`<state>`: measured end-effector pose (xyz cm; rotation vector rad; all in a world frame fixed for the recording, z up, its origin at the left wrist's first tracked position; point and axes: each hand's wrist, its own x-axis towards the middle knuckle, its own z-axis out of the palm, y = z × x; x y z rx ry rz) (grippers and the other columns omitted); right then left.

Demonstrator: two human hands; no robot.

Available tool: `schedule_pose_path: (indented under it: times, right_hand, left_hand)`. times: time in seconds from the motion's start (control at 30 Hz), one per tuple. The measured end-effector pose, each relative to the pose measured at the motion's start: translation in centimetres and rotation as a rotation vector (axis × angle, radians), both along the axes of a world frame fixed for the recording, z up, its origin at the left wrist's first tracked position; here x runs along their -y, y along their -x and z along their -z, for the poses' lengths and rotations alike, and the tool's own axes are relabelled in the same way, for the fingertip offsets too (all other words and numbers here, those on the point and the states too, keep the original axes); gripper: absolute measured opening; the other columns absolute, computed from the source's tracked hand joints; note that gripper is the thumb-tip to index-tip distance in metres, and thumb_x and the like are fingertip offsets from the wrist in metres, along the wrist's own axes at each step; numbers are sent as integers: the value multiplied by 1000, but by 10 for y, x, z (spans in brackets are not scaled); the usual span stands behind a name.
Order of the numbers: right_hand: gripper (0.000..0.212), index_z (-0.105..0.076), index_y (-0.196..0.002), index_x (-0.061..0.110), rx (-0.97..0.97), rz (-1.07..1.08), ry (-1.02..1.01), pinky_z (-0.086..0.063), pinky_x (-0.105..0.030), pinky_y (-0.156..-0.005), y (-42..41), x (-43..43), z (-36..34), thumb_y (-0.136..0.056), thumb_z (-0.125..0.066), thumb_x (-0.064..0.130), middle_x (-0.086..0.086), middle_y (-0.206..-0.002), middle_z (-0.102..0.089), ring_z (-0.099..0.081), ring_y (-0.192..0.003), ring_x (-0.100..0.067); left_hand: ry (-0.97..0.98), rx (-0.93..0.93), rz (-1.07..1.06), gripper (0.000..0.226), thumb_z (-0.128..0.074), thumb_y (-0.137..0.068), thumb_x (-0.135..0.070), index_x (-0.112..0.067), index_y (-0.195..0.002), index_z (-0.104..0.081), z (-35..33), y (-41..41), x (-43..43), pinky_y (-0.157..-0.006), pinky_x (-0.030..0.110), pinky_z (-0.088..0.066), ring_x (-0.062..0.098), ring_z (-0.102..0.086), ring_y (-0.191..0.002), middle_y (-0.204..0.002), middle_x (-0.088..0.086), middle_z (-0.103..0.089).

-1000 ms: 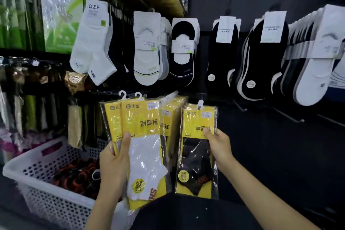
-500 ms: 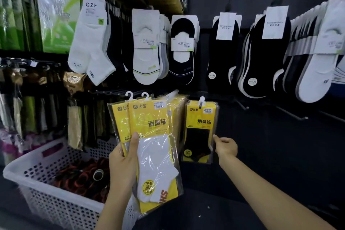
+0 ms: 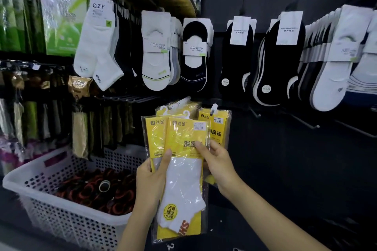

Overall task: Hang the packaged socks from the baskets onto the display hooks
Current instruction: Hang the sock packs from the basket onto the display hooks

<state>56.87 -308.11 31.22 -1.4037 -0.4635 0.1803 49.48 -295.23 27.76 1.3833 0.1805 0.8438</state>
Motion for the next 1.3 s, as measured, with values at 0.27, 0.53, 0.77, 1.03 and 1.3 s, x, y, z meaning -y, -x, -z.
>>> schedule_pose_path:
  times: [0.27, 0.53, 0.77, 1.03, 1.3]
  right_hand:
    - [10, -64, -95, 10, -23, 193, -90, -54, -40, -86, -14, 30, 15, -93, -58, 18, -10, -98, -72, -69, -90, -21]
    - [13, -61, -86, 5, 35, 334, -42, -52, -30, -67, -53, 43, 4, -94, -57, 16, -3, -77, -70, -65, -71, -15]
    - [9, -64, -94, 11, 25, 352, 17, -56, -29, -67, -82, 19, 6, -94, -57, 16, -6, -87, -71, -68, -76, -16]
    - [26, -65, -86, 10, -196, 533, 51, -56, -37, -82, -118, 13, 23, -80, -74, 34, -8, -94, -70, -66, -88, -23]
    - [11, -61, -87, 12, -246, 557, 48, -56, -29, -69, -93, 33, 47, -86, -69, 20, -9, -96, -66, -61, -77, -15]
  left_hand:
    - [-173, -53, -116, 49, -45, -86, -53, -22, -56, -22, 1, 4, -12, -37, 14, -17, 2, -16, -37, -41, -12, -18]
    - [-168, -54, -194, 49, -44, -86, -53, -20, -57, -23, 0, 9, -28, -35, 12, -18, 2, -18, -36, -39, -13, -20]
    - [-154, -62, -209, 50, -45, -85, -55, -22, -55, -21, 3, 6, -31, -34, 12, -17, 2, -16, -35, -39, -14, -19]
    - [-171, -62, -179, 49, -45, -84, -55, -23, -54, -22, 7, -2, -27, -35, 12, -18, 2, -19, -36, -39, -13, -21]
    - [-202, -76, -140, 50, -44, -83, -57, -23, -54, -21, 11, -8, -17, -38, 12, -18, 3, -19, -38, -42, -13, -20]
